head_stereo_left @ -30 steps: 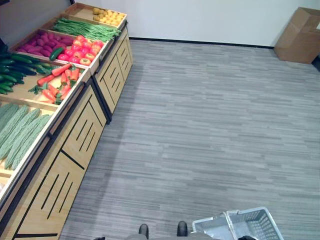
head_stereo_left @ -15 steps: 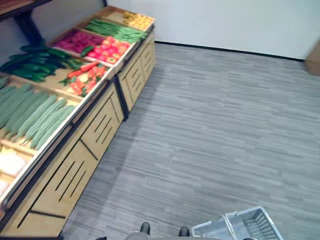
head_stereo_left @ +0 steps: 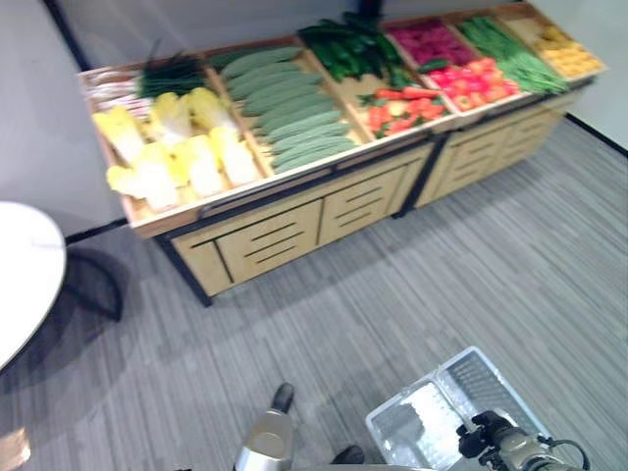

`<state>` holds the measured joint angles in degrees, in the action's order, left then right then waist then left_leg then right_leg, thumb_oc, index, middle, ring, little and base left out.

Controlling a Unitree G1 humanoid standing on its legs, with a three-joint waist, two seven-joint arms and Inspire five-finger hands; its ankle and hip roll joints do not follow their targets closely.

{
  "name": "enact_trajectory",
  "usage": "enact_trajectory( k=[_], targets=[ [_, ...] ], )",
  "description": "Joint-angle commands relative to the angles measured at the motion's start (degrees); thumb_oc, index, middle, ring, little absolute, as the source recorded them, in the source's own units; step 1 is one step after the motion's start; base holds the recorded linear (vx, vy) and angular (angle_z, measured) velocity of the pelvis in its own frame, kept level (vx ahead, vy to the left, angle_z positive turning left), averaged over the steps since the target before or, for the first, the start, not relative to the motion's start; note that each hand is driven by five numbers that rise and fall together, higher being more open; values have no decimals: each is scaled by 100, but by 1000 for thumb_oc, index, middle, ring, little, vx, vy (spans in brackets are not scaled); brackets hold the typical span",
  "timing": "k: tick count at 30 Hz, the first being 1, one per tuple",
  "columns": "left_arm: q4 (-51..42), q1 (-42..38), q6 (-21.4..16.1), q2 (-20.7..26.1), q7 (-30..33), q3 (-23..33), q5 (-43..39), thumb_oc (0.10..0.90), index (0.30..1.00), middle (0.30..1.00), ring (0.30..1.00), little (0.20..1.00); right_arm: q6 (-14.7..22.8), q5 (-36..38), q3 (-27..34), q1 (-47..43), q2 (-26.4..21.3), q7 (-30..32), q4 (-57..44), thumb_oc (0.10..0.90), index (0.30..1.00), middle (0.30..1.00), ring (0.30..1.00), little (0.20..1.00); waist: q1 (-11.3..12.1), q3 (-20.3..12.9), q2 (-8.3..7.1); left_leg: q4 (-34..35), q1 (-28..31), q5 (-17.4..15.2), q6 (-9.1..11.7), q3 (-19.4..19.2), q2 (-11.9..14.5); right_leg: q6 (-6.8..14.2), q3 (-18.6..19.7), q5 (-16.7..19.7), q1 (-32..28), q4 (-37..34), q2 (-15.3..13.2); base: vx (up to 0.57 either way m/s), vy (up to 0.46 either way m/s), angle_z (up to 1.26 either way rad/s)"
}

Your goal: Get the vegetables into the basket

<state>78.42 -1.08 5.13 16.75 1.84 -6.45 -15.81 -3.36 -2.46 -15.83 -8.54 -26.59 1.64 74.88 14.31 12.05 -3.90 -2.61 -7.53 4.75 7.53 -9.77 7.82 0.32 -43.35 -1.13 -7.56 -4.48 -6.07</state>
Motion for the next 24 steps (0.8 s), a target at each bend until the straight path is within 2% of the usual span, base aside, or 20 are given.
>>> enact_trajectory(
  k=[1,3,5,9,11,18,22,24],
  targets=[
    [-174,-381,-96,80,12,245,10,900,1000,1000,1000,1000,-189,-160,350,151,-627,94,180,400,300,300,300,300,-419,-16,-25,-382,7,122,67,-776,383,587,497,-406,-326,455,-249,-3,123,185],
    [-169,-328,-73,107,15,260,74,900,1000,1000,1000,1000,-218,-201,413,203,-616,60,206,400,300,300,300,300,-421,-133,8,-316,22,-35,2,-609,236,580,446,-482,-375,612,-332,116,123,138],
    [-122,-313,-47,137,-11,249,190,900,1000,1000,1000,1000,-207,-215,467,237,-605,76,195,400,300,300,300,300,-419,-201,13,-79,47,38,-56,-566,123,625,379,-472,-354,749,-405,137,120,34],
    [-16,-249,-6,160,-50,355,198,900,1000,1000,1000,1000,-245,-256,465,228,-474,71,243,400,300,300,300,300,-345,-218,-89,-4,141,-101,-146,-427,-31,707,417,-412,-402,797,-521,117,83,20],
    [-17,-249,17,231,-51,386,222,900,1000,1000,1000,1000,-272,-290,413,287,-324,52,238,400,300,300,300,300,-292,-235,-188,-54,172,-223,-248,-405,-128,792,399,-372,-446,886,-652,136,112,2],
    [-28,-280,52,368,-29,293,447,900,1000,1000,1000,1000,-304,-268,341,256,-205,4,179,400,300,300,300,300,-244,-199,-320,-137,218,-465,-402,-408,-312,941,617,-231,-367,960,-831,77,96,-11],
    [-5,-250,55,415,-25,323,483,900,1000,1000,1000,1000,-312,-262,426,289,-235,-13,163,400,300,300,300,300,-284,-175,-344,-69,378,-648,-581,-387,-487,1104,772,-50,-166,1560,-1125,70,131,-9],
    [-22,-289,47,446,-25,269,499,900,1000,1000,1000,1000,-311,-232,515,346,-273,-26,127,400,300,300,300,300,-411,-109,-312,38,518,-718,-712,-272,-650,1253,1092,324,76,2256,-1429,80,191,-4]
  ],
)
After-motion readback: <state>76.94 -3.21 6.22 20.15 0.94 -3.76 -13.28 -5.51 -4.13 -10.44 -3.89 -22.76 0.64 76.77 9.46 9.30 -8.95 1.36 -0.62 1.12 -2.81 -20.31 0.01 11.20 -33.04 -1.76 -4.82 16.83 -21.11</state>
